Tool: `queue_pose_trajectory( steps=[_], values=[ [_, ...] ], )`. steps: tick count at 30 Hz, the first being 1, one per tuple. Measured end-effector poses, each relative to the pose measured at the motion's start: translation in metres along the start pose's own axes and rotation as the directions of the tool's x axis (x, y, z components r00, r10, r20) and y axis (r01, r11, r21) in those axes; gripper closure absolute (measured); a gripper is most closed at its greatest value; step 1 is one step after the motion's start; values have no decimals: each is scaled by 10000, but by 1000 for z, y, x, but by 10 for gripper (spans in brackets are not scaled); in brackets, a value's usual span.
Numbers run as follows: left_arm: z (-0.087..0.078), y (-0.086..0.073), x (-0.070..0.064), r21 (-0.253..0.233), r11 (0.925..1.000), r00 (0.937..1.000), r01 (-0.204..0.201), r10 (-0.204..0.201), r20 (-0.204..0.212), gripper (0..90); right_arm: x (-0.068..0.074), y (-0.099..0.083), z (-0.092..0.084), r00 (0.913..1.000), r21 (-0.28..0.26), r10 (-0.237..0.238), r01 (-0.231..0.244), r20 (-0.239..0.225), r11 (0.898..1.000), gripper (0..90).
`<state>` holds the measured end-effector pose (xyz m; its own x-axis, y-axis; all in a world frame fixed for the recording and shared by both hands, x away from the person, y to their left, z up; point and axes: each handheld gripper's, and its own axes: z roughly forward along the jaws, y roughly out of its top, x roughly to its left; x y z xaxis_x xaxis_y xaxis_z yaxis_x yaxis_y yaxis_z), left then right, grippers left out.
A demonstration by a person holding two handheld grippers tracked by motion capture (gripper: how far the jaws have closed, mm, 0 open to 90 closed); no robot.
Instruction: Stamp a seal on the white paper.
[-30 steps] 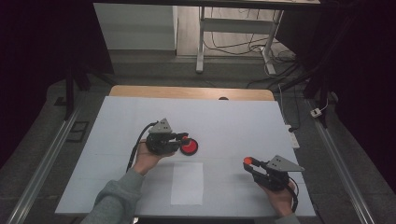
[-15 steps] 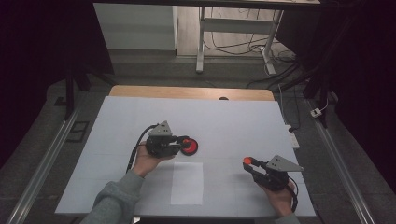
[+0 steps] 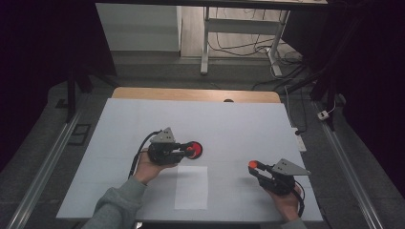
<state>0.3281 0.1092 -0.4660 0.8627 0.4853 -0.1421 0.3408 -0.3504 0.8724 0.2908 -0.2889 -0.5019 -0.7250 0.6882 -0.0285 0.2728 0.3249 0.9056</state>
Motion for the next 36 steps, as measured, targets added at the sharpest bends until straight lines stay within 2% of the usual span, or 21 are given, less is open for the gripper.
queue_pose_trajectory(
  steps=[6,12,36],
  values=[
    [-1,-1,-4,-11,10000,9998,-34,34,171,731,0,0,0,10000,14,-11,11,-3,10000,648],
    [3,-5,-7,178,9998,9995,-82,77,303,730,0,0,0,10000,11,-11,11,8,10000,648],
    [-2,-15,-23,289,9992,9981,-281,265,559,730,0,-1,0,10000,27,2,-2,-10,10000,647]
  ],
)
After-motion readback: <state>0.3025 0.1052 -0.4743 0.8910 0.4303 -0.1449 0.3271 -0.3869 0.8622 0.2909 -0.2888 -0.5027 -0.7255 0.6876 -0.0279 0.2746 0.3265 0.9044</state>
